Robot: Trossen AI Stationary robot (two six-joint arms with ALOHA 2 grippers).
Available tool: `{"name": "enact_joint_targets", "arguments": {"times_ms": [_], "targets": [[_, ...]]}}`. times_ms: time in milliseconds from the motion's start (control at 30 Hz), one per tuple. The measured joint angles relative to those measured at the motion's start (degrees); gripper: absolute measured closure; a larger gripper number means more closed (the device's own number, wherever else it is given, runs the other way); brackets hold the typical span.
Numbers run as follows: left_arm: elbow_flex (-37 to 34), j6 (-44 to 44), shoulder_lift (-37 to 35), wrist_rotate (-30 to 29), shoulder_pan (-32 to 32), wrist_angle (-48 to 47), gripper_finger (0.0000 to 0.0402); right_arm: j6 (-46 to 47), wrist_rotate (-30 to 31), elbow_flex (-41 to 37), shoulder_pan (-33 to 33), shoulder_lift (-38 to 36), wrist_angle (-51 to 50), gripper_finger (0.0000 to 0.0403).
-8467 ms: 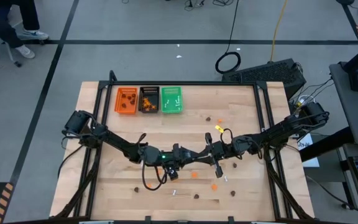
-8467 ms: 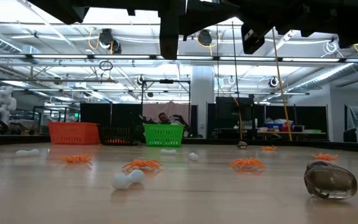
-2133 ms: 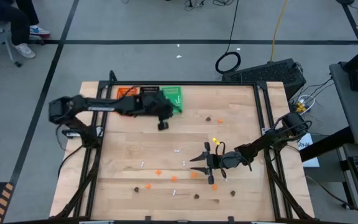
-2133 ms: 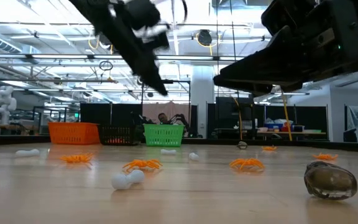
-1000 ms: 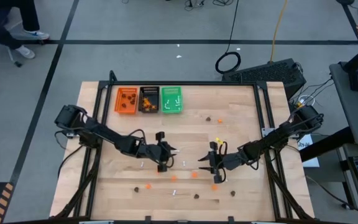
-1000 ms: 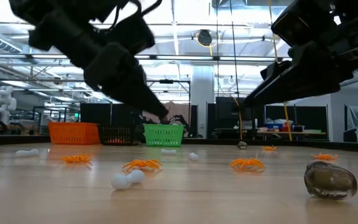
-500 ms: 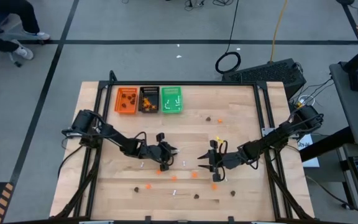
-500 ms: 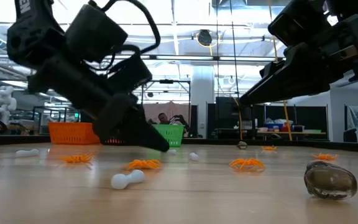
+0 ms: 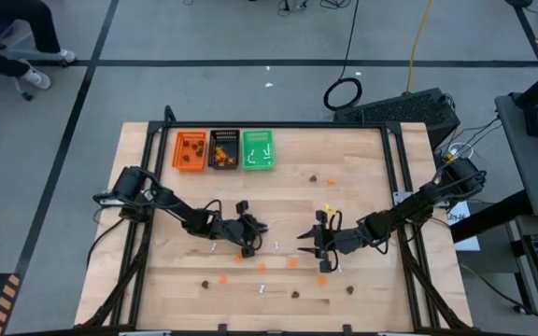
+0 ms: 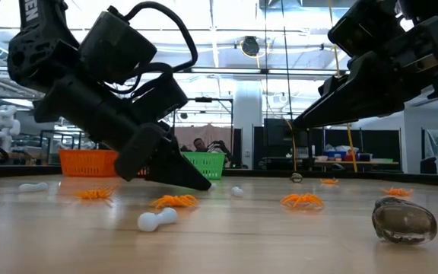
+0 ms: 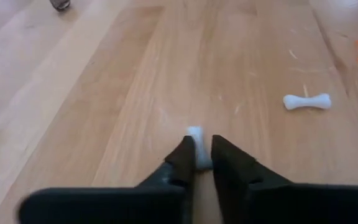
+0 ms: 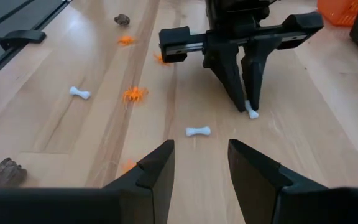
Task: Sort Halloween decoration
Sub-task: Put the white bone toy into the green bin
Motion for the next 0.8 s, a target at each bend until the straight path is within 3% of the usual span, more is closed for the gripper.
{"name": "enact_joint_targets", "arguments": {"times_ms": [100, 367, 567, 800], "targets": [[0.0, -1.1, 0.0, 0.0, 0.0, -1.6, 0.039, 0.1, -0.1, 0.0, 0.0, 0.0, 0.0, 0.0266], [-0.2, 2.4, -1.6, 0.3, 0.1, 0.7, 0.0397, 0.0, -0.1, 0.0, 0.0, 0.0, 0.0, 0.0266], [-0.4, 12.0, -7.9, -1.1, 0.0, -0.2, 0.0399, -0.1, -0.2, 0.0, 0.0, 0.0, 0.0, 0.0266], [0.1, 29.6, -15.5, -2.2, 0.0, 0.8, 0.0399, -0.1, 0.1, 0.0, 0.0, 0.0, 0.0, 0.0266]]}}
